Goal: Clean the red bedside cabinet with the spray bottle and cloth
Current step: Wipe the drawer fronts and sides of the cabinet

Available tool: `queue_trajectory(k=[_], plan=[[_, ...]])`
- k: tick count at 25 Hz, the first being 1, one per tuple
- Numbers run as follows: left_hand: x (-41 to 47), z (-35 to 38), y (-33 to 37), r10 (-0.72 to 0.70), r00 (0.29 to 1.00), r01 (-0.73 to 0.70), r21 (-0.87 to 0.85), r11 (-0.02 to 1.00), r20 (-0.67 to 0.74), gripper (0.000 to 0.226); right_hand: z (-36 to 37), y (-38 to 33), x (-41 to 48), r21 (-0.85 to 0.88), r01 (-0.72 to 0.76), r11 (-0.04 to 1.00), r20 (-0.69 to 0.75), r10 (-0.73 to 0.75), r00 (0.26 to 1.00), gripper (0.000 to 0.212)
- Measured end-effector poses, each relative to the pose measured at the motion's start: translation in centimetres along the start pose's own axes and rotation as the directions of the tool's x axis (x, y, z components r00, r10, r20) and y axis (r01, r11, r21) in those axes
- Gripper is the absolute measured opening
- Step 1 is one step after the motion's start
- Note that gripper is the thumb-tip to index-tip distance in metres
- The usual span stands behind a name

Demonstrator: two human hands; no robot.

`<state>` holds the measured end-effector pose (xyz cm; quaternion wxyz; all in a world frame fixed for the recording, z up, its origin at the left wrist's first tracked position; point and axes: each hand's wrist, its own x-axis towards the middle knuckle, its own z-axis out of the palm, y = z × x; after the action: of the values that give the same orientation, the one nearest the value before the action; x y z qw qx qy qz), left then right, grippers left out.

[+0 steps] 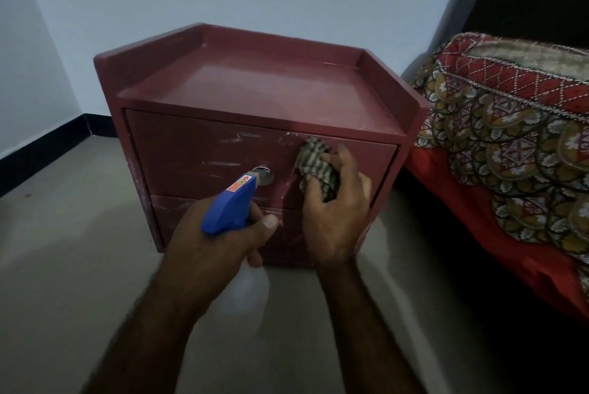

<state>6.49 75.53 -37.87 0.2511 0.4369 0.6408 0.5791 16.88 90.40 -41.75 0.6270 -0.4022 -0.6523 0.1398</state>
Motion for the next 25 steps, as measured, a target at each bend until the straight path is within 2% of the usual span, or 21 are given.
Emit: queue_trajectory(k=[2, 6, 9, 12, 14, 17, 21, 23, 25], plan=[[-0.1, 0.2, 0.2, 0.000, 1.000, 0.000, -0.018, 1.000, 0.007, 0.021, -0.4, 0.3, 0.6, -0.017, 0.002, 1.000, -0.043, -0.003, 0.999, 0.060], [-0.2, 0.2, 0.1, -0.002, 1.000, 0.002, -0.019, 1.000, 0.016, 0.015, -3.5, 2.0, 3.0, -0.050, -0.084, 0.995, -0.297, 0.066, 0.953, 0.056], [-0.2, 0.1, 0.2, 0.004, 1.000, -0.004, -0.007, 1.000, 0.003, 0.014, -4.6, 2.7, 3.6, -0.068, -0.150, 0.986, -0.350, 0.117, 0.929, 0.059], [-0.2, 0.0, 0.1, 0.001, 1.000, -0.001, -0.003, 1.000, 0.018, 0.015, -3.2, 1.8, 3.2, -0.029, -0.147, 0.989, -0.296, 0.132, 0.946, 0.058], [-0.2, 0.2, -0.1, 0.000, 1.000, 0.000, -0.018, 1.000, 0.027, 0.011, -1.8, 0.7, 2.4, -0.013, -0.118, 0.993, -0.218, 0.112, 0.970, 0.057], [-0.3, 0.2, -0.2, 0.004, 0.999, -0.004, -0.018, 1.000, 0.036, 0.017, -1.1, 0.2, 1.6, -0.009, -0.048, 0.999, -0.091, 0.047, 0.995, 0.061], [0.1, -0.5, -0.3, 0.012, 1.000, -0.011, -0.019, 1.000, 0.025, 0.011, -1.6, 0.6, 2.0, -0.007, -0.049, 0.999, -0.150, 0.048, 0.988, 0.065], [0.2, -0.9, -0.5, 0.007, 1.000, -0.007, -0.013, 1.000, 0.019, 0.011, -0.6, -0.4, 1.3, 0.015, -0.074, 0.997, -0.099, 0.076, 0.992, 0.064], [0.1, -0.9, -0.6, -0.001, 1.000, 0.001, -0.020, 1.000, 0.010, 0.013, 0.5, -1.2, 0.6, 0.009, -0.022, 1.000, -0.004, 0.022, 1.000, 0.062]])
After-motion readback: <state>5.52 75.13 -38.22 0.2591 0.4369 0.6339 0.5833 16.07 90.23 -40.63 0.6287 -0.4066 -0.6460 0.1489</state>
